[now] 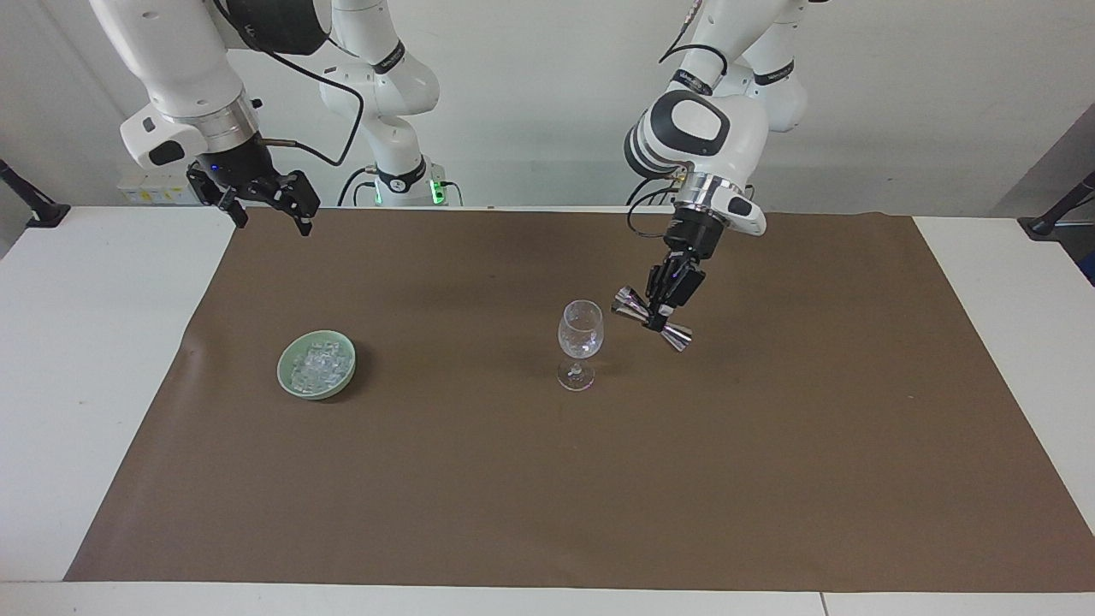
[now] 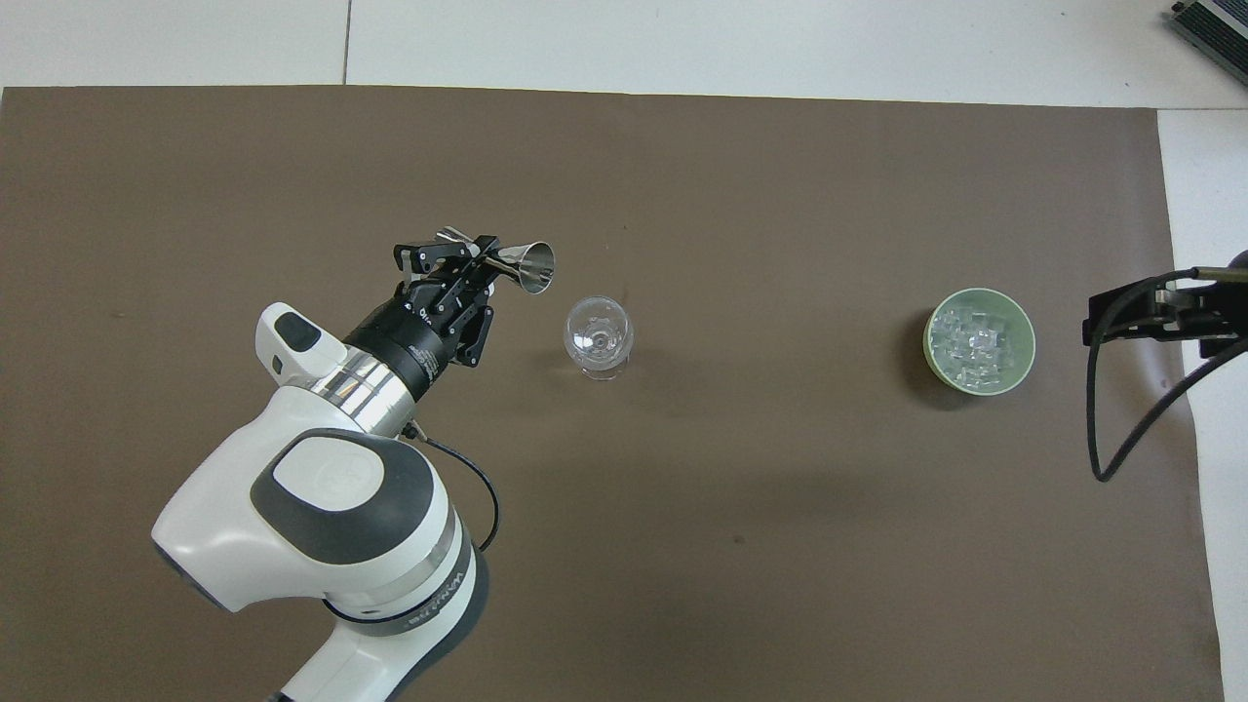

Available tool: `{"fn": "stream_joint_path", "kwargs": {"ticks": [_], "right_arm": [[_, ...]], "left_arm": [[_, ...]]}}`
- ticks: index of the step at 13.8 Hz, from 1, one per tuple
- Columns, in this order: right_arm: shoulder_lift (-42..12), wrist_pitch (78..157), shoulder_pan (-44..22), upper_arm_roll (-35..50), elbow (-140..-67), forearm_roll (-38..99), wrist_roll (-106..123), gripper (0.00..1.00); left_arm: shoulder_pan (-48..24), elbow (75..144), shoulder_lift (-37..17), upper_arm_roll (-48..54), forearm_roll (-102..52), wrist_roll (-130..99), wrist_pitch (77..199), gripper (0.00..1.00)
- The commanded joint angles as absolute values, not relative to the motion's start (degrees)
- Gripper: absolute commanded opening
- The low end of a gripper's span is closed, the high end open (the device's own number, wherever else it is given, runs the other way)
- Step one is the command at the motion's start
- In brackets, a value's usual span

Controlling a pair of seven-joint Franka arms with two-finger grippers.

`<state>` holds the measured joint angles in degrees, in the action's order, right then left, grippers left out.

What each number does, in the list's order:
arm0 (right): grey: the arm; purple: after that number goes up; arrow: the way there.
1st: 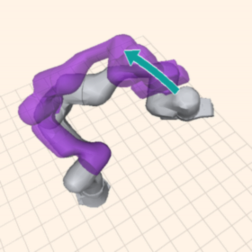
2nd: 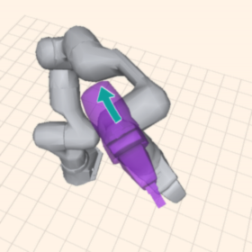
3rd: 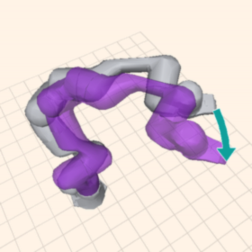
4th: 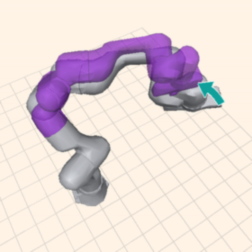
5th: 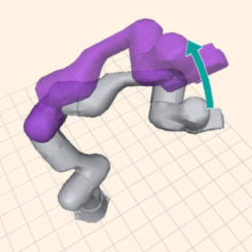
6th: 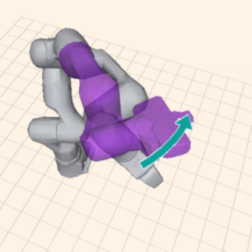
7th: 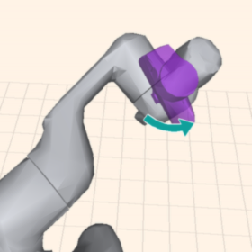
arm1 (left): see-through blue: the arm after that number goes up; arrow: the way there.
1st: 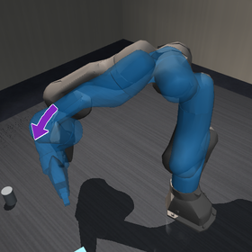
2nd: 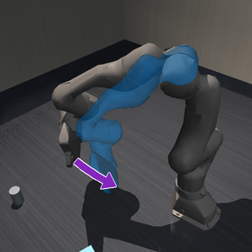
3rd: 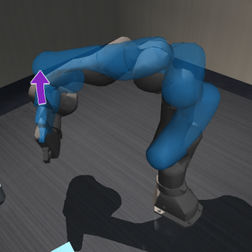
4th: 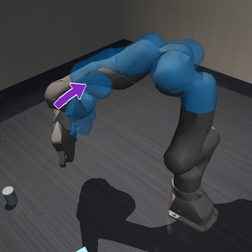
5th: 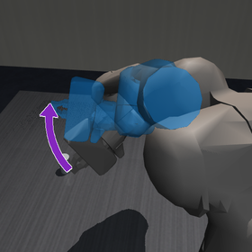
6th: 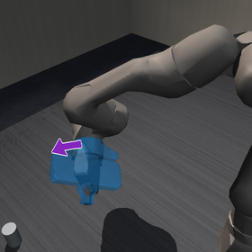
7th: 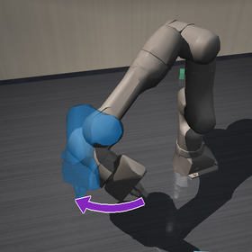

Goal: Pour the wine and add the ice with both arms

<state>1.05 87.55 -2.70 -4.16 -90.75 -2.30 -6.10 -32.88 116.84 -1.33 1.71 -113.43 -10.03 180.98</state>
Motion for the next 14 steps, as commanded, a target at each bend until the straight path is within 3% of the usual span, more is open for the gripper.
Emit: {"fn": "stream_joint_path", "kwargs": {"ticks": [1,8,11,14], "right_arm": [[2.20,87.45,-2.37,-4.13,-91.85,-0.88,-4.48,1.00],[2.20,89.37,-1.67,-4.22,-92.54,-0.88,-3.96,1.00],[6.66,105.06,-1.76,-4.22,-105.33,-0.88,0.95,1.00],[5.98,109.24,-1.67,-4.22,-108.63,-0.88,1.05,1.00]], "left_arm": [[-27.36,122.07,2.98,2.11,-114.52,-15.71,172.47,0.00],[-15.39,122.26,3.16,1.85,-114.52,-36.80,164.62,0.00],[-12.75,122.08,2.90,1.67,-114.52,-46.10,164.62,0.00],[-9.41,121.99,2.64,1.67,-114.52,-54.74,163.92,0.00]]}}
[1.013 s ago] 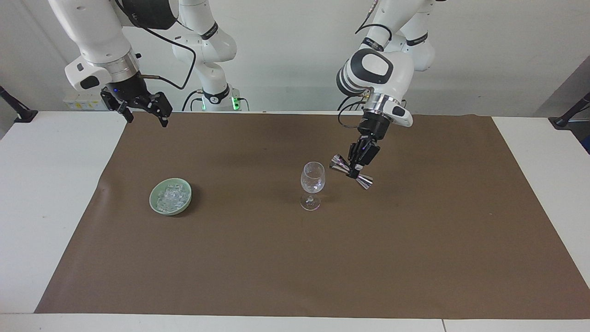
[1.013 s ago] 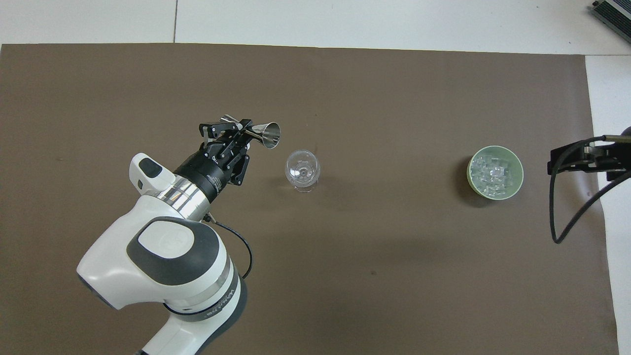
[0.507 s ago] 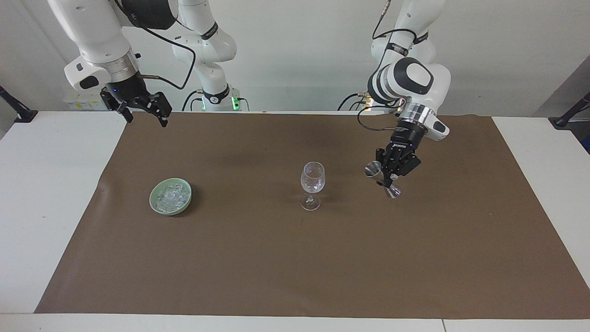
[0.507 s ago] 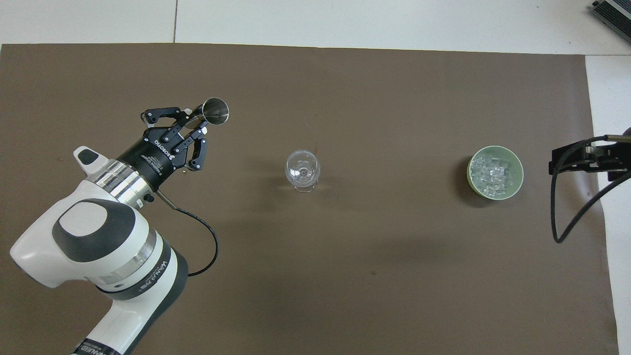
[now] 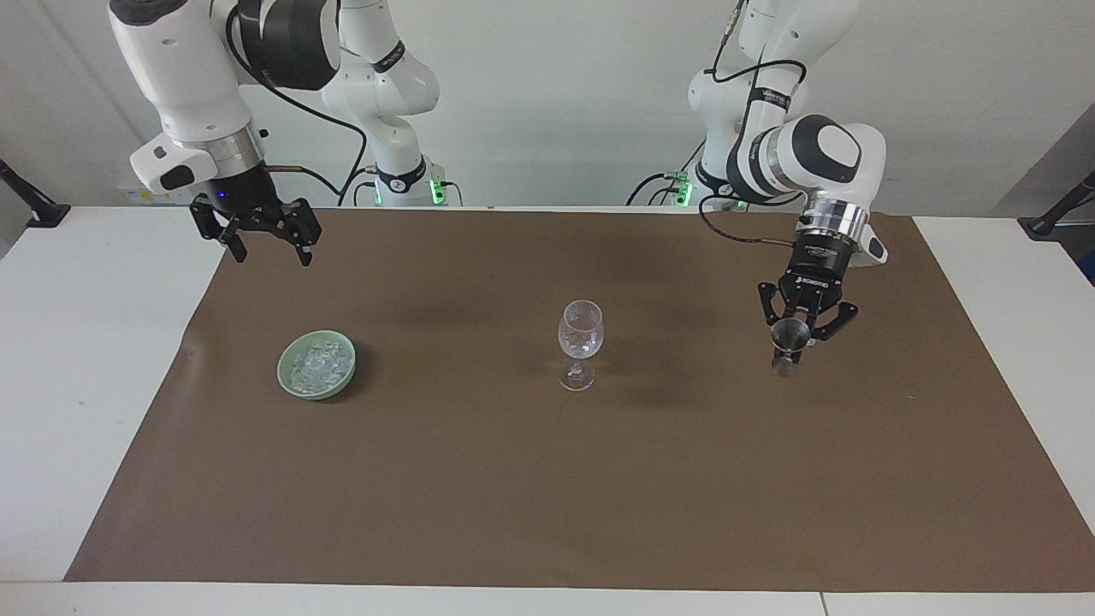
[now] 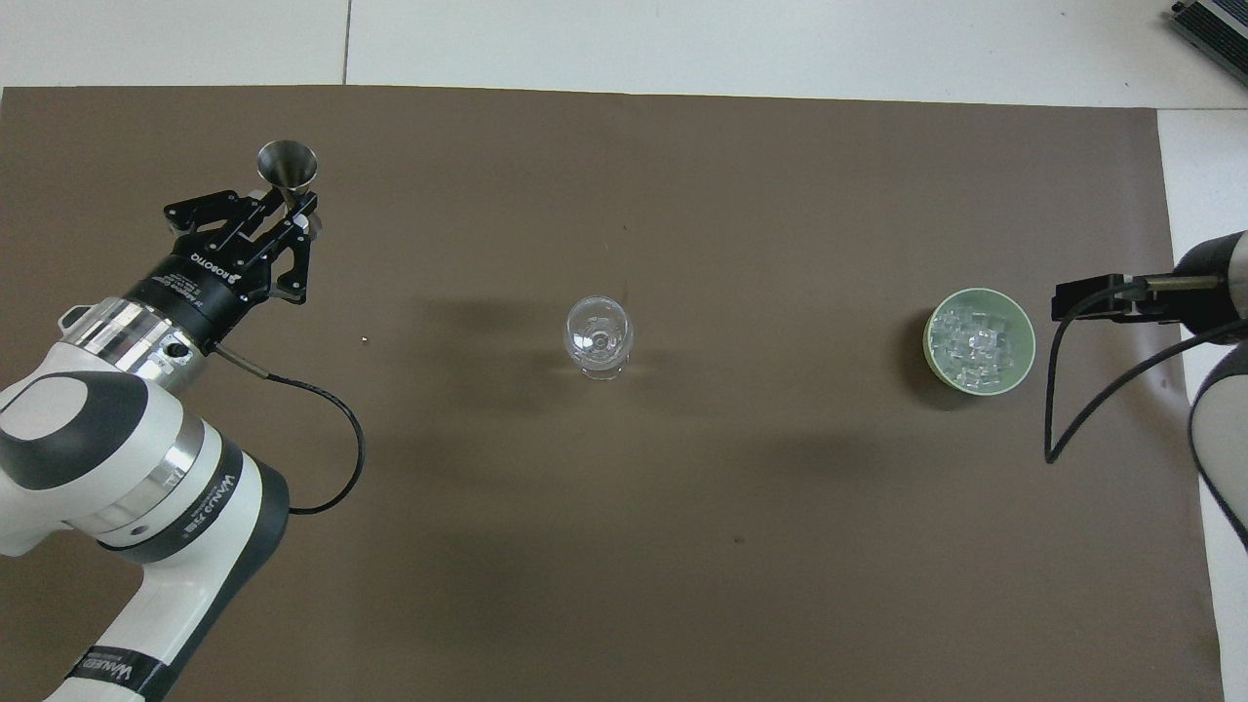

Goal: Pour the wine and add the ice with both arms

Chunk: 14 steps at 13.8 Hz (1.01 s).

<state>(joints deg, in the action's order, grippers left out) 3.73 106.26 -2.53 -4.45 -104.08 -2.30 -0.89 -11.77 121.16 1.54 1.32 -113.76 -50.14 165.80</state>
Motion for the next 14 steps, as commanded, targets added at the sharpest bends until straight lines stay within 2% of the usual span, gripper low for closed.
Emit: {"fn": "stream_joint_path", "kwargs": {"ticks": [1,6,9,12,14], "right_arm": [[4.93,110.29,-1.67,-4.22,-108.63,-0.88,1.23,1.00],[3.61,123.55,-1.41,-4.22,-118.28,-0.88,4.83,1.00],[0.54,125.76,-0.35,-4.31,-119.88,-0.88,9.20,1.00],[-0.87,133.65,0.70,-4.31,-124.17,-0.97,12.92,1.00],[-3.94,136.40,1.14,-4.31,-124.54,-0.97,13.70,1.00]], "left_arm": [[-8.36,121.99,2.55,1.67,-114.52,-55.63,162.44,0.00],[-2.21,122.08,0.62,1.58,-114.52,-58.27,153.83,0.00],[1.31,122.69,-0.52,1.50,-114.35,-58.10,149.08,0.00],[4.82,122.78,-2.54,1.49,-113.82,-57.75,144.60,0.00],[6.15,123.13,-4.39,1.49,-113.21,-57.22,142.22,0.00]]}}
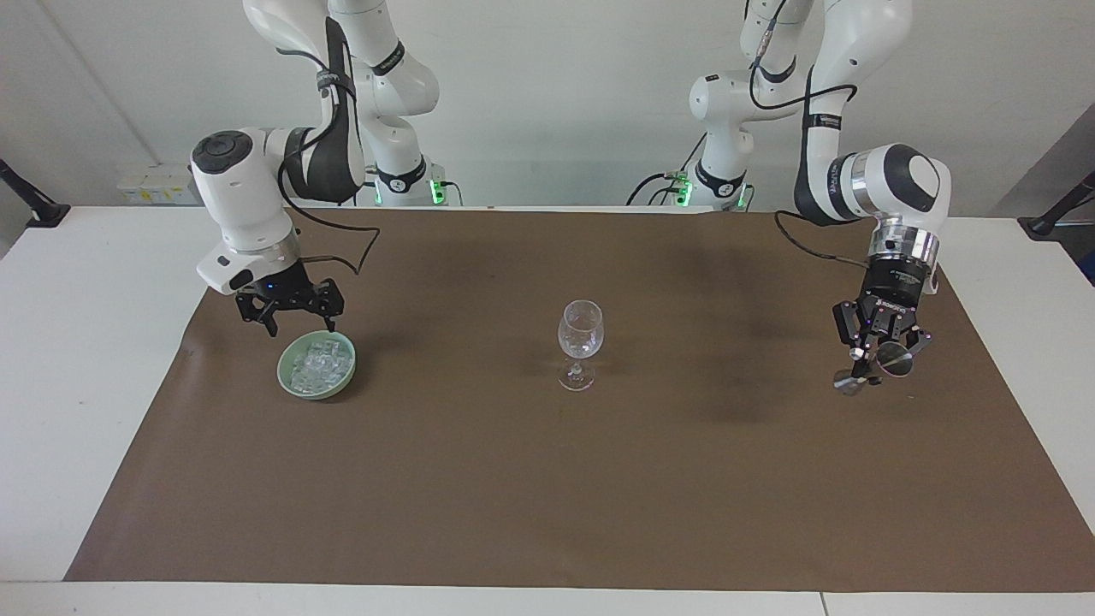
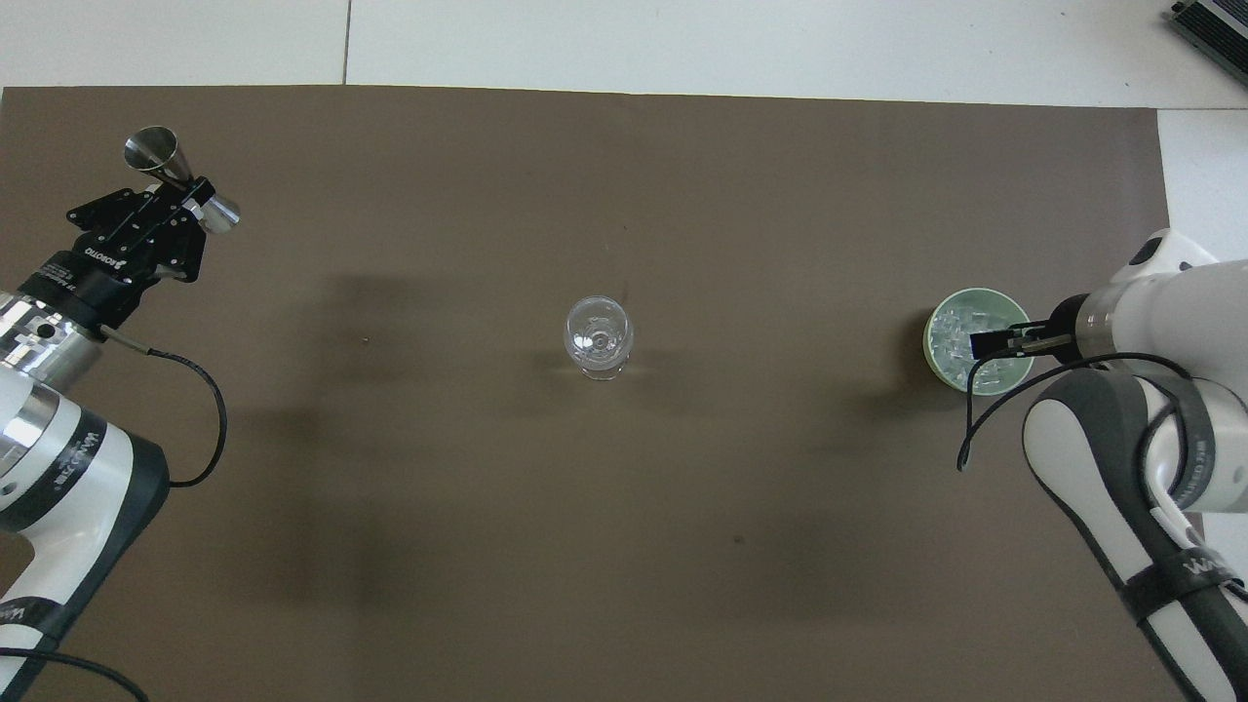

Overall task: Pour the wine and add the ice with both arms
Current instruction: 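Grasp the green ice cup rim with the right gripper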

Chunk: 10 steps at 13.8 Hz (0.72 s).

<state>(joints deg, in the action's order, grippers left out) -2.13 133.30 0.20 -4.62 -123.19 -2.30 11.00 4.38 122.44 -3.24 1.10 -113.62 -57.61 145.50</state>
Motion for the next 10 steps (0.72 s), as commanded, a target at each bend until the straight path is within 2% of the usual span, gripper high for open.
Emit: {"fn": "stream_joint_path", "kwargs": {"ticks": [1,5,6,9,10], "right_arm": [[-5.17,138.67,1.14,-4.31,-124.54,-0.97,13.97,1.00],[-6.59,140.63,1.14,-4.31,-124.80,-1.05,14.59,1.00],[-7.20,140.89,1.14,-4.31,-125.24,-1.05,14.68,0.94],[-7.82,141.68,1.14,-4.31,-125.24,-1.05,14.68,0.65],[-8.17,141.77,1.14,-4.31,-125.24,-1.05,14.50,0.64]], "left_arm": [[7.11,123.40,-5.00,1.49,-112.42,-56.78,141.25,0.00],[10.02,125.15,-7.64,1.49,-110.04,-53.18,137.20,0.00],[10.19,125.24,-7.99,1.49,-110.04,-52.56,136.85,0.00],[11.68,125.33,-10.28,1.49,-110.04,-49.58,135.09,0.00],[12.12,125.33,-10.98,1.49,-110.04,-48.87,134.22,0.00]]}}
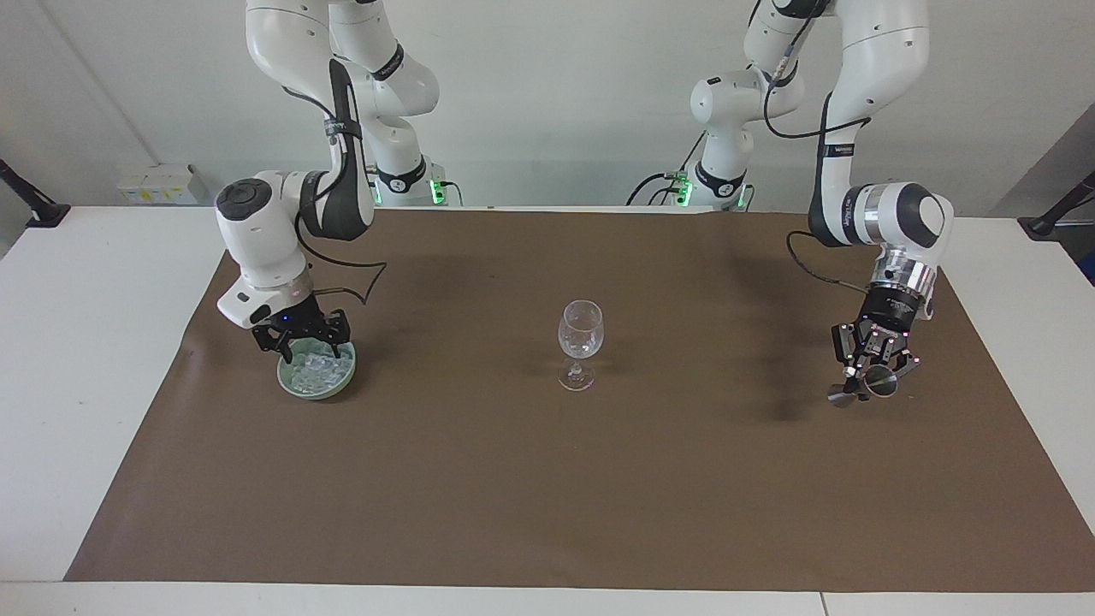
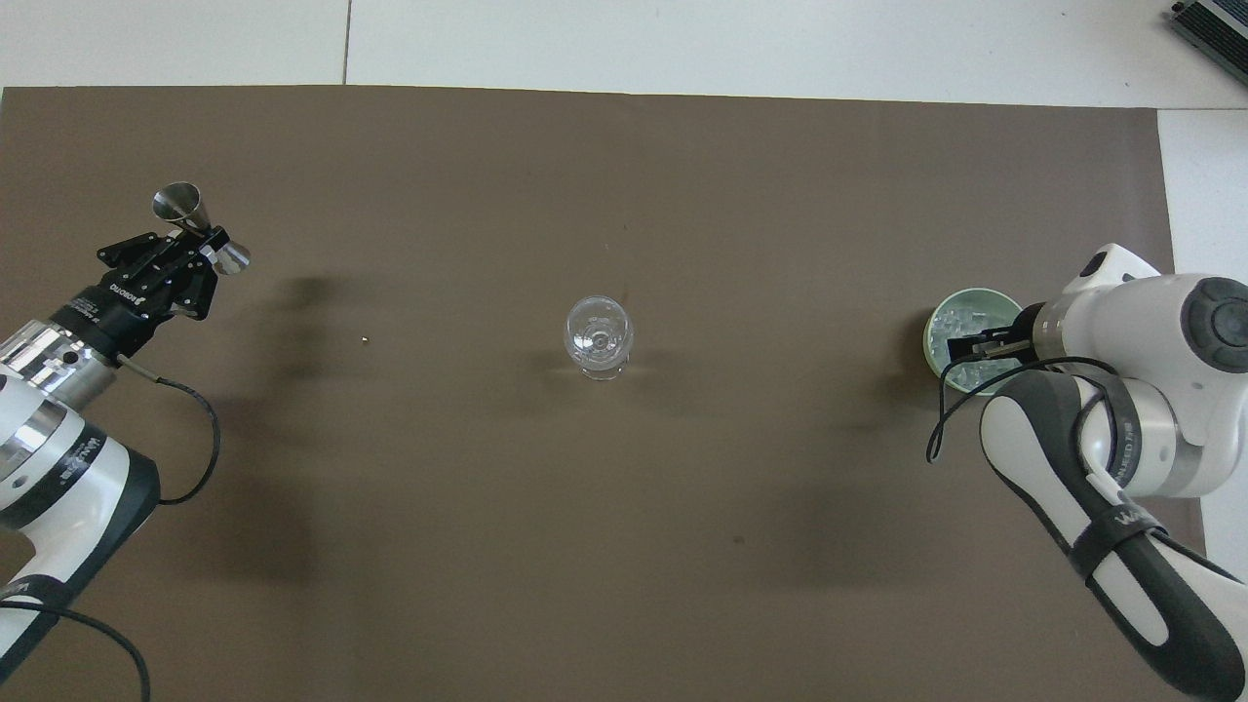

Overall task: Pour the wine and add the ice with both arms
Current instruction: 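Grasp the green ice cup rim with the right gripper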

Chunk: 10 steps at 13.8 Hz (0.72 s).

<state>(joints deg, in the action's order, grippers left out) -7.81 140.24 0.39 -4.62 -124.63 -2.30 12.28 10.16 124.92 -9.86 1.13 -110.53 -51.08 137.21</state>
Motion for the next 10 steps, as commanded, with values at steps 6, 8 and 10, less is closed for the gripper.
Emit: {"fn": "stream_joint_path", "kwargs": {"ticks": [6,8,10], "right_arm": [[-8.44,142.47,1.14,-4.39,-125.24,-1.05,14.41,0.56],[-8.44,142.38,1.14,-4.31,-125.33,-1.05,14.41,0.44],[-8.44,142.30,1.14,-4.39,-125.25,-1.05,14.33,0.37]], "left_arm": [[12.74,125.59,-13.53,1.49,-114.41,-45.18,132.81,0.00],[12.48,126.03,-14.23,1.58,-119.24,-41.59,132.63,0.00],[11.78,126.12,-15.02,1.58,-122.33,-39.91,132.63,0.00]]}}
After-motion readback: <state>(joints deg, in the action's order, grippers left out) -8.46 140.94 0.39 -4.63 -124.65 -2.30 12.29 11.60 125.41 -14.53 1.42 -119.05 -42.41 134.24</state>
